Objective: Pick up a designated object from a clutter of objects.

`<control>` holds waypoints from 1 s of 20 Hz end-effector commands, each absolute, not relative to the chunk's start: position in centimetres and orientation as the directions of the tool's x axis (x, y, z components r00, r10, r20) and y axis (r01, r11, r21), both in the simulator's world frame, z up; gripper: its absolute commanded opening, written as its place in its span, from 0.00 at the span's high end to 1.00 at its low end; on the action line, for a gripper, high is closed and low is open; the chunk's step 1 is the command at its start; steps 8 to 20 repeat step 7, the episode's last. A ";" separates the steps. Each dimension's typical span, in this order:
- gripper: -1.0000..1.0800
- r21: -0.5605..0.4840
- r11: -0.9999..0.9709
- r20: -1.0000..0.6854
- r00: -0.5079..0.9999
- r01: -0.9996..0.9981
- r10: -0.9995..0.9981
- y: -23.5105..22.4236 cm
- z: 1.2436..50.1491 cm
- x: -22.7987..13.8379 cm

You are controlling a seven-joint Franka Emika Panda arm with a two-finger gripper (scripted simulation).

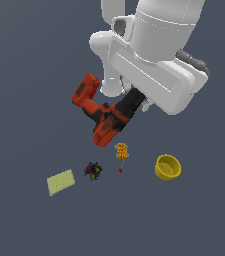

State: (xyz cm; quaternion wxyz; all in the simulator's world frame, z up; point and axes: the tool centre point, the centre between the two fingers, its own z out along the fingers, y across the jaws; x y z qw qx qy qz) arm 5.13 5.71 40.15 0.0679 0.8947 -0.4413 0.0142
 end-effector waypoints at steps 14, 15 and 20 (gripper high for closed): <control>1.00 0.103 -0.602 0.089 0.610 -0.792 -0.788 5.4 42.3 5.5; 1.00 0.103 -0.602 0.089 0.610 -0.792 -0.788 5.4 42.3 5.5; 1.00 0.103 -0.602 0.089 0.610 -0.792 -0.788 5.4 42.3 5.5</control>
